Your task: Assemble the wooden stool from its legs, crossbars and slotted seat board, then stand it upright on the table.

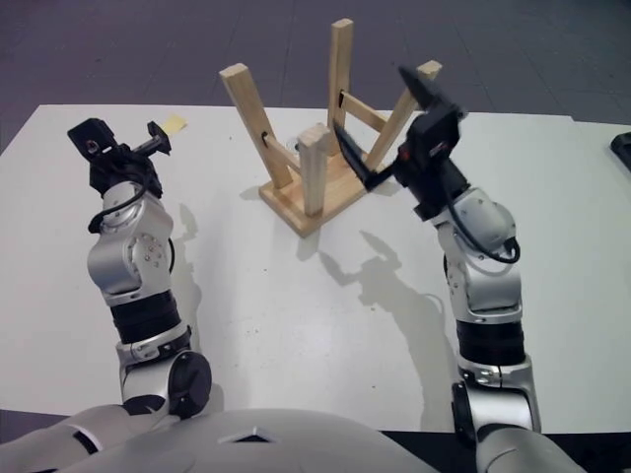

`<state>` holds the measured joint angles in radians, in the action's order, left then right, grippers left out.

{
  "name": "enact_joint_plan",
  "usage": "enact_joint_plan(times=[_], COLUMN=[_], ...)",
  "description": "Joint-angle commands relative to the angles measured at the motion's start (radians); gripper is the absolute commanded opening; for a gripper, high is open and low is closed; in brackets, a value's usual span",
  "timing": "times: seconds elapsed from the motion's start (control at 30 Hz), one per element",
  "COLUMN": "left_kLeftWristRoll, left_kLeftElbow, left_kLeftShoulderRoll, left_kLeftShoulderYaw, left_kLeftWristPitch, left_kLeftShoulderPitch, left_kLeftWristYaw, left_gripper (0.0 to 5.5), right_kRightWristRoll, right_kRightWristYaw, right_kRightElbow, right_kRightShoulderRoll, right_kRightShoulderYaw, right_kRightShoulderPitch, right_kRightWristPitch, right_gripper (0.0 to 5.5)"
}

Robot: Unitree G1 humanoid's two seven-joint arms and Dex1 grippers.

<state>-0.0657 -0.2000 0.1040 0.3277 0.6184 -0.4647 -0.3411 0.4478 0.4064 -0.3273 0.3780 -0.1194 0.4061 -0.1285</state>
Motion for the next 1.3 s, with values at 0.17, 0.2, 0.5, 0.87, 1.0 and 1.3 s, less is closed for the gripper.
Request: enact_joint_plan(times=[0.17,0.2,0.5,0.87,1.0,1.3], left_kLeftWristRoll=[-0.026,-0.018,0.089,0.071,0.071,0.066], left_kLeftElbow=[0.109,0.152,0.458,0.311,0.326,0.224], left_kLeftShoulderRoll=[-0.095,-0.115,-0.175,-0.205,-0.222,-0.244], left_kLeftShoulderYaw=[-0.037,-0.056,-0.268,-0.202,-0.202,-0.189], left_kLeftWristPitch=[-0.062,-0.090,-0.247,-0.212,-0.224,-0.183], left_kLeftShoulderPitch=[-0.056,-0.079,-0.235,-0.114,-0.123,-0.040], left_kLeftWristYaw=[0.111,0.140,0.285,0.247,0.259,0.284], left_gripper=[5.40,5.40,5.40,5.40,5.40,5.40], right_kRightWristRoll=[-0.262,-0.319,-0.709,-0.768,-0.693,-0.410], right_kRightWristYaw=[-0.484,-0.497,-0.613,-0.381,-0.201,0.076], right_kRightElbow=[0.469,0.554,1.281,1.355,1.212,0.608], right_kRightShoulderRoll=[0.074,0.082,0.071,0.165,0.203,0.238], right_kRightShoulderYaw=[-0.196,-0.158,0.139,0.258,0.253,0.203], right_kRightShoulderPitch=[0.253,0.271,0.513,0.518,0.445,0.123], right_kRightWristPitch=[-0.023,-0.004,0.271,0.754,0.847,0.639], right_gripper=[5.35,5.35,5.35,5.35,5.35,5.35])
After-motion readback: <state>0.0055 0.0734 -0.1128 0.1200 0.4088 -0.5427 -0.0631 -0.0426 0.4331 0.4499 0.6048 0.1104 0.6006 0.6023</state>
